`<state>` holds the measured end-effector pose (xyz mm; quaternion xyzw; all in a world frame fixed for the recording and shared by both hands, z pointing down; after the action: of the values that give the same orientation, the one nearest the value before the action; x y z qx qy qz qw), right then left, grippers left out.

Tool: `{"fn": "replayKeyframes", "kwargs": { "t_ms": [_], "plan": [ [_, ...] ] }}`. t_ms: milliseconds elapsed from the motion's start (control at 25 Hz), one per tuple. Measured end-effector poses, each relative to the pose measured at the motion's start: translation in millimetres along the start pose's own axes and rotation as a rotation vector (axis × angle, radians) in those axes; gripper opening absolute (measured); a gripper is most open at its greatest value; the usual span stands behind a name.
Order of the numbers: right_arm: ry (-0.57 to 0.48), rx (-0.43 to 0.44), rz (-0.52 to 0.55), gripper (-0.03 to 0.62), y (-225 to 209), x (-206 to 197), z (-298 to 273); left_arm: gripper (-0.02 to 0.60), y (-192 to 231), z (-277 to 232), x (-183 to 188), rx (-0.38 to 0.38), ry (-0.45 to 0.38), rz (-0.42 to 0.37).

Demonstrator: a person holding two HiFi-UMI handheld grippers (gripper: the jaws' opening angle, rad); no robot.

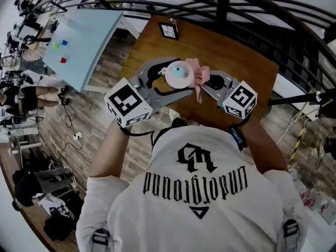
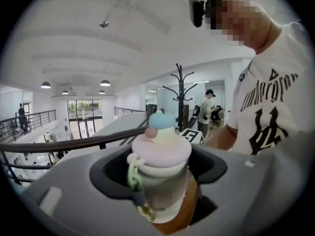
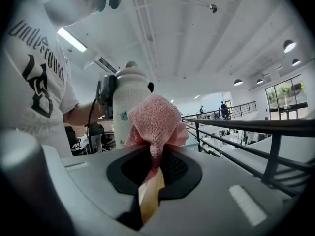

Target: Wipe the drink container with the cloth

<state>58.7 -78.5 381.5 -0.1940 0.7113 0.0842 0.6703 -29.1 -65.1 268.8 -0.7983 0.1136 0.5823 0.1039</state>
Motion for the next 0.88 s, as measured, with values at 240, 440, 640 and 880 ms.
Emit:
{"fn": "replayKeyframes", "kwargs": {
  "t_ms": [240,440,640,880],
  "plan": [
    [-0.013,0.016,0.043,0.032,5,18,-2,0.382,-6,3,-12,-0.03,0.007,0.0],
    [-0.107,0.045,0.115,0.032,8,85,-2,0.382,-10,1,-10,-0.045,0.002,-0.025],
    [-0.132,0.07,0.137,0.032,9,109,-7,0.382,-19,-1,-1,-0.056,0.006,-0.016],
    [-0.033,0.073,0.031,0.032,-4,49,-14,0.382,-25,1,10,-0.101,-0.032,-0.007]
  ]
}}
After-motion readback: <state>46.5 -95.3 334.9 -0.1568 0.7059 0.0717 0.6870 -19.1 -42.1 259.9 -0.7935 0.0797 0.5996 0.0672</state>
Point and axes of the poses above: the fingertips, and each gripper's own axes: z backward along the fingers, y to its left, x out of its top, the point moved 4 cm from there along z, backward along the fingers, and after that the axes turned 1 degree about -x, right-handed, at the moved point
